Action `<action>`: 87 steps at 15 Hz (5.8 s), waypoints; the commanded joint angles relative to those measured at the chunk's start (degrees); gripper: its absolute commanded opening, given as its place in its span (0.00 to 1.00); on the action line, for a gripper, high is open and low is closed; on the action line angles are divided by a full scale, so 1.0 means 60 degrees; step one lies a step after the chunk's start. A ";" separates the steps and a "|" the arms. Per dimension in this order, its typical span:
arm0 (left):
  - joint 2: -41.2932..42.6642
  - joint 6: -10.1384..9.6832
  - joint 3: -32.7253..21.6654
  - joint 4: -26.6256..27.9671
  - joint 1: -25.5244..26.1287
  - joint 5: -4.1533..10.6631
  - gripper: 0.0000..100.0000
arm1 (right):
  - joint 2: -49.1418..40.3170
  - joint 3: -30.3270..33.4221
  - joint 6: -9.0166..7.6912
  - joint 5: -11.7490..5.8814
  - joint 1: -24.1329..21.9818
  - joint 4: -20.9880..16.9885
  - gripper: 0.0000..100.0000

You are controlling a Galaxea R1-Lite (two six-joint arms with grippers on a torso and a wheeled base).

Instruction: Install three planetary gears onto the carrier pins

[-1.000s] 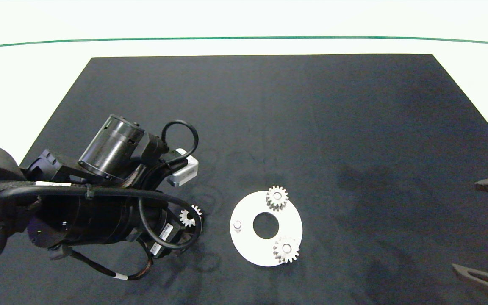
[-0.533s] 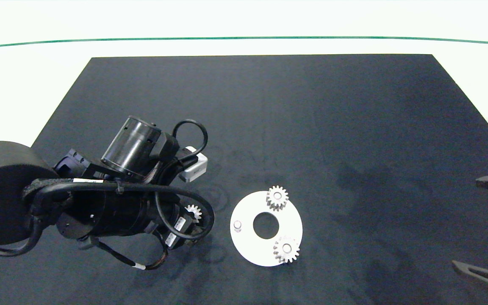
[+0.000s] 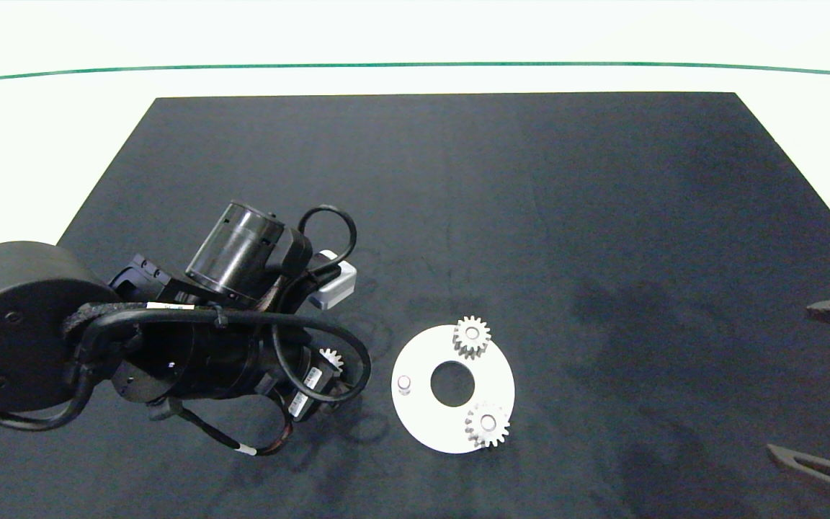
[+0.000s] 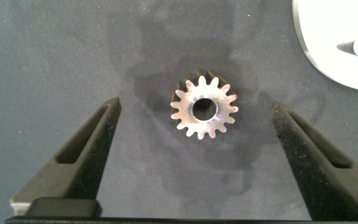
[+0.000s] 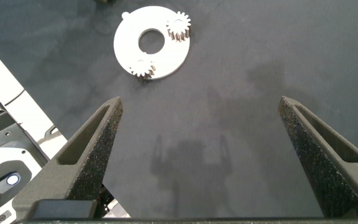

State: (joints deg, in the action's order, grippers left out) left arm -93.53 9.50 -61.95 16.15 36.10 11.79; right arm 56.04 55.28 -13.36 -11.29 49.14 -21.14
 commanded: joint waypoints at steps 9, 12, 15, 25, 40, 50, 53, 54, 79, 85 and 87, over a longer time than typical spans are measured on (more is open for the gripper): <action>-0.0130 -0.0074 0.0086 -0.0246 0.0048 -0.0016 0.74 | 0.0006 0.0000 -0.0014 0.0006 0.0013 -0.0022 1.00; -0.0130 -0.0103 0.0189 -0.0246 0.0048 -0.0016 0.68 | -0.0009 0.0000 -0.0014 0.0006 0.0028 -0.0022 1.00; -0.0130 -0.0103 0.0277 -0.0319 0.0078 0.0042 0.62 | -0.0068 0.0000 0.0000 0.0006 0.0013 -0.0022 1.00; -0.0057 -0.0308 0.0438 -0.0539 0.0312 0.0027 0.41 | -0.0053 0.0000 0.0000 0.0006 0.0028 -0.0022 1.00; -0.0247 -0.0323 0.0775 -0.1051 0.0429 0.0013 0.11 | -0.0038 0.0000 0.0000 0.0021 0.0028 -0.0022 1.00; 0.0207 -0.0572 0.0584 -0.1081 0.0312 0.0027 0.01 | -0.0068 0.0000 0.0000 0.0021 0.0028 -0.0022 1.00; 0.1159 -0.0528 0.0643 -0.0846 0.0210 0.0042 0.01 | -0.0112 0.0000 0.0000 0.0006 0.0028 -0.0022 1.00; 0.1335 -0.0528 0.0672 -0.0700 0.0210 0.0042 0.01 | -0.0112 0.0000 0.0000 0.0021 0.0028 -0.0022 1.00; -0.0350 -0.0264 0.0013 -0.1374 0.2143 0.0115 0.01 | -0.0170 0.0014 0.0000 0.0006 0.0028 -0.0022 1.00; -0.0438 -0.0279 -0.0031 -0.1388 0.2158 0.0115 0.01 | -0.0170 0.0044 0.0000 -0.0023 0.0028 -0.0022 1.00; -0.0438 -0.0279 -0.0031 -0.1403 0.2158 0.0115 0.01 | -0.0170 0.0044 0.0000 -0.0008 0.0028 -0.0022 1.00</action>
State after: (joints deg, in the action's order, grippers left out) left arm -96.06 7.80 -62.10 7.80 49.05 12.40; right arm 55.02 55.54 -13.28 -11.30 49.29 -21.14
